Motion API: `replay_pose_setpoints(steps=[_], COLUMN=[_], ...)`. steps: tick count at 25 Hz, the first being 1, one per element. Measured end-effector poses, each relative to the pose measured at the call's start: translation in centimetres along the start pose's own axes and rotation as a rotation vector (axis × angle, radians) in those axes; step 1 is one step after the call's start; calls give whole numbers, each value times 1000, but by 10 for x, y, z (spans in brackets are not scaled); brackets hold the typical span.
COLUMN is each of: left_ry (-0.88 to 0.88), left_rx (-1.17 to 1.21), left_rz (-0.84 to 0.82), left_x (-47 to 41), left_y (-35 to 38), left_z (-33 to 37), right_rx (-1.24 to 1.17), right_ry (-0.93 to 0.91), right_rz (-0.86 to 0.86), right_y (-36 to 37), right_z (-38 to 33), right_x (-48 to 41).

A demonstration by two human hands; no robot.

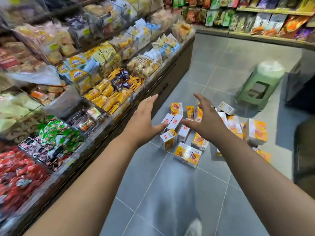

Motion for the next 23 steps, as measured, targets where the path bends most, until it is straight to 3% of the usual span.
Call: replay_pose_setpoints(steps=[9, 18, 23], left_ry=[-113, -128, -181], left_rx=[38, 11, 35], left_rz=[-170, -272, -308], left_x=[-121, -228, -262], left_y=[99, 211, 315], left_z=[-87, -194, -255], right_rx=[180, 359, 467], right_ry=[112, 198, 247], right_rz=[-200, -258, -285], right_y=[71, 151, 202], right_z=[111, 239, 348], right_x=[-132, -235, -272])
Point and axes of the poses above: each hand's wrist, its own x-axis away from the middle knuckle, its own y-axis out of the palm, z = x × y, the point moved 9 cm from there along -x, towards the middle knuckle, and after that the axes turned 12 degrees about -x, right-handed, at the moved point
